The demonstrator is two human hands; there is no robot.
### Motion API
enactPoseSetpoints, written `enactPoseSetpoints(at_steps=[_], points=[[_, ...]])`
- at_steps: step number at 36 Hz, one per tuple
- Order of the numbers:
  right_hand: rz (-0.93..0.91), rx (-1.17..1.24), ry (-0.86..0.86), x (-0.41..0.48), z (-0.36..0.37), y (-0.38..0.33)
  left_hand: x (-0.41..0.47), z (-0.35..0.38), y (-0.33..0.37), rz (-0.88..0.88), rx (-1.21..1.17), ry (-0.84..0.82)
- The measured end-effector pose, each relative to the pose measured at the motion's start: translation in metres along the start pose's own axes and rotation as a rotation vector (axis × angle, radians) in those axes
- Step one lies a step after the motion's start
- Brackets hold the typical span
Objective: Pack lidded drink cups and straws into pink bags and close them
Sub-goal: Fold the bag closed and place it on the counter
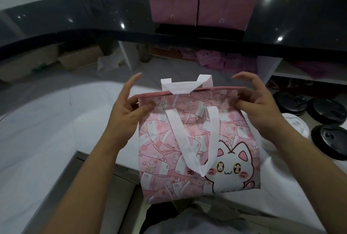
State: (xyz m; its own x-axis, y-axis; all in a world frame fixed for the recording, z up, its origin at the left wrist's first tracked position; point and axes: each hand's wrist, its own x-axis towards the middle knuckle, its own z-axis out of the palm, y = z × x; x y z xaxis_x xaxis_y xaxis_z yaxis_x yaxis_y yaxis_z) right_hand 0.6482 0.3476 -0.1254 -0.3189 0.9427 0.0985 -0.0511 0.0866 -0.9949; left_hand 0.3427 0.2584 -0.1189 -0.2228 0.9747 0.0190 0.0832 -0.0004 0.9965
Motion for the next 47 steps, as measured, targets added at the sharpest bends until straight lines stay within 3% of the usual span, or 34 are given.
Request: enactPoseSetpoints(at_steps=[5, 15, 21, 27, 30, 33, 40, 44, 47], points=[[-0.053, -0.118, -0.138, -0.005, -0.014, -0.018, -0.005, -0.013, 0.022, 0.099, 0.242, -0.225], [-0.139, -0.156, -0.124, -0.026, -0.032, -0.022, -0.005, -0.008, 0.03, 0.158, 0.412, -0.333], [-0.208, -0.334, -0.227, -0.041, -0.044, -0.03, -0.006, -0.003, 0.031, 0.218, 0.465, -0.371], [-0.19, -0.644, -0.252, -0.041, -0.043, -0.036, -0.005, -0.001, 0.031, 0.209, 0.706, -0.414], [-0.163, -0.614, -0.273, -0.044, -0.044, -0.037, -0.003, -0.008, 0.037, 0.207, 0.85, -0.51], [-0.169, -0.623, -0.275, -0.048, -0.046, -0.038, -0.009, -0.012, 0.044, 0.163, 0.78, -0.61], [-0.349, -0.64, -0.139, -0.059, -0.045, -0.033, -0.02, -0.009, 0.039, 0.31, 0.647, -0.322], [-0.288, -0.554, -0.06, -0.063, -0.047, -0.036, -0.017, -0.013, 0.037, 0.28, 0.551, -0.218], [-0.263, -0.64, -0.031, -0.065, -0.043, -0.034, -0.017, -0.011, 0.035, 0.273, 0.573, -0.232]])
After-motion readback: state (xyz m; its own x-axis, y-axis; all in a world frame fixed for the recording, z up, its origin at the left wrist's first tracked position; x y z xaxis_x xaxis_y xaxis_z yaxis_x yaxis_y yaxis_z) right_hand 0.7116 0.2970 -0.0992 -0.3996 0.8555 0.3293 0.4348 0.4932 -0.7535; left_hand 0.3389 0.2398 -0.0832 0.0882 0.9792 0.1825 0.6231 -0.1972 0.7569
